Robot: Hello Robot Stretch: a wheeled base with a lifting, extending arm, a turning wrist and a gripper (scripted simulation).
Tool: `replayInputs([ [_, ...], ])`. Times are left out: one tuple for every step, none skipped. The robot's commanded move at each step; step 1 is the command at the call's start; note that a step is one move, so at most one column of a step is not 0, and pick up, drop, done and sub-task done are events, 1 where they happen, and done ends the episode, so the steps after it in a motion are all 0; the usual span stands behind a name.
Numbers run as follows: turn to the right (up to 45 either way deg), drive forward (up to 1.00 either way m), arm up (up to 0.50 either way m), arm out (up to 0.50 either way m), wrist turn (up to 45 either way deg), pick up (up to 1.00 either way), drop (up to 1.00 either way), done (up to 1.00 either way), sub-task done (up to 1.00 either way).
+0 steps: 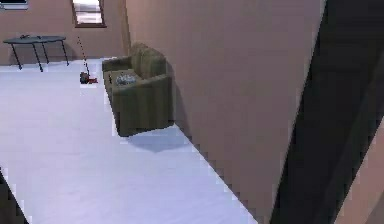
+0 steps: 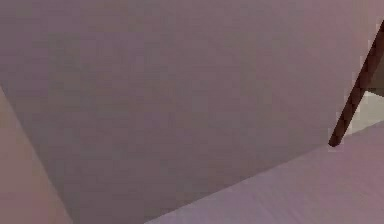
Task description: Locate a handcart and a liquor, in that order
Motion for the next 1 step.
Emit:
replayInputs([
  [-24.0, 0.00, 0.00, 0.00, 0.0, 0.00, 0.00, 0.00, 0.00],
])
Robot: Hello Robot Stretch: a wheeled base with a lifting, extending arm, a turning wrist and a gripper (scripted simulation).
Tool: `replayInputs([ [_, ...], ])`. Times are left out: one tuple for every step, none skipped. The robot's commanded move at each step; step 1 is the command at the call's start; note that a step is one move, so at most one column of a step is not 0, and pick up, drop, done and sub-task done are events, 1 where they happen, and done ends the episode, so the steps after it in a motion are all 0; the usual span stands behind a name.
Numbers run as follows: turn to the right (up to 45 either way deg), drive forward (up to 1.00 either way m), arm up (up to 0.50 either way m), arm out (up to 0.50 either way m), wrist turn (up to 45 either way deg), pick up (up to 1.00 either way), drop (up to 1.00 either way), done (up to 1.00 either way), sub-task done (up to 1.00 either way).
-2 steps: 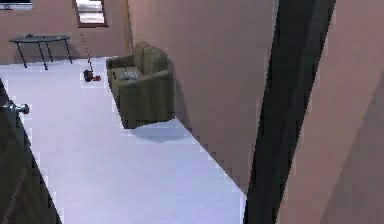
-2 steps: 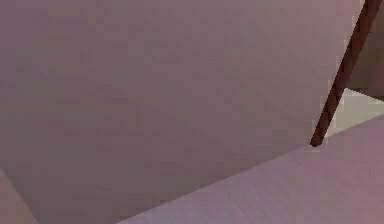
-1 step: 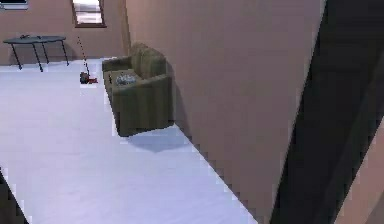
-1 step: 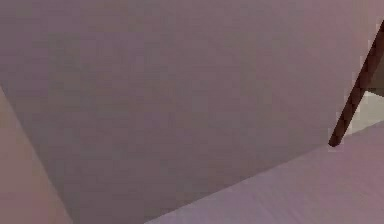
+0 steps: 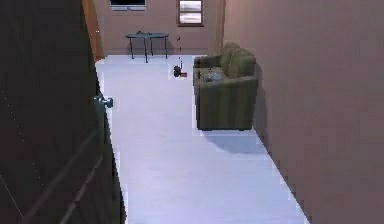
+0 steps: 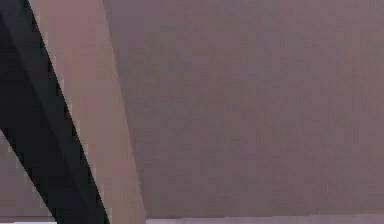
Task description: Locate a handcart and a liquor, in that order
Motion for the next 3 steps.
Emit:
replayInputs([
  [0.0, 0.75, 0.00, 0.00, 0.0, 0.00, 0.00, 0.00, 0.00],
  [-12.0, 0.00, 0.00, 0.00, 0.0, 0.00, 0.00, 0.00, 0.00],
  [0.0, 1.00, 0.00, 0.00, 0.0, 0.00, 0.00, 0.00, 0.00],
])
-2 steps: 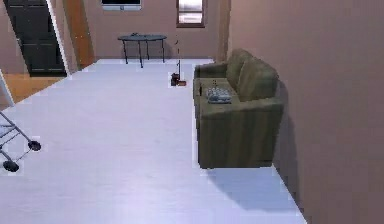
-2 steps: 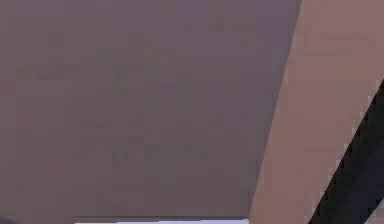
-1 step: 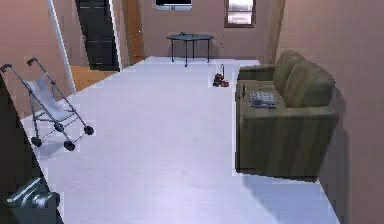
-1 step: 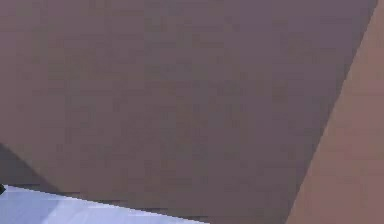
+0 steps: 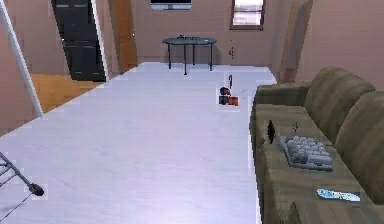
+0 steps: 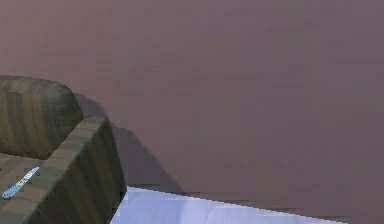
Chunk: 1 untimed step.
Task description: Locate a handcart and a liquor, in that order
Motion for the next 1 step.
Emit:
replayInputs([
  [0.0, 0.25, 0.00, 0.00, 0.0, 0.00, 0.00, 0.00, 0.00],
])
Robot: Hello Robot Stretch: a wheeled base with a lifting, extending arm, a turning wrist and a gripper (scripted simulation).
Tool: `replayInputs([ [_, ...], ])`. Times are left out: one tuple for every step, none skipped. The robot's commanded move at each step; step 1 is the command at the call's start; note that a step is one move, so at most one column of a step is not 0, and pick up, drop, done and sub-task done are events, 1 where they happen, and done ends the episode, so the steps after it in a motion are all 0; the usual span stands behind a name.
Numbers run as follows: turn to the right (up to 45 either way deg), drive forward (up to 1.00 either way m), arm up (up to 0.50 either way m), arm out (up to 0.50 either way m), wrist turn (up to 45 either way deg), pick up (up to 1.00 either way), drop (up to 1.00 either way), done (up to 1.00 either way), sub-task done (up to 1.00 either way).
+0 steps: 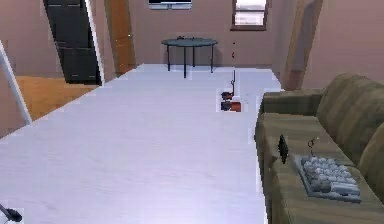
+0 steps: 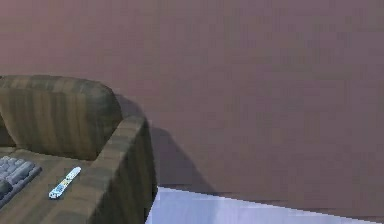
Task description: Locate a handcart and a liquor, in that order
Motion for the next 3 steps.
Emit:
replayInputs([
  [3.0, 0.00, 0.00, 0.00, 0.0, 0.00, 0.00, 0.00, 0.00],
  [-45.0, 0.00, 0.00, 0.00, 0.0, 0.00, 0.00, 0.00, 0.00],
  [-45.0, 0.00, 0.00, 0.00, 0.0, 0.00, 0.00, 0.00, 0.00],
])
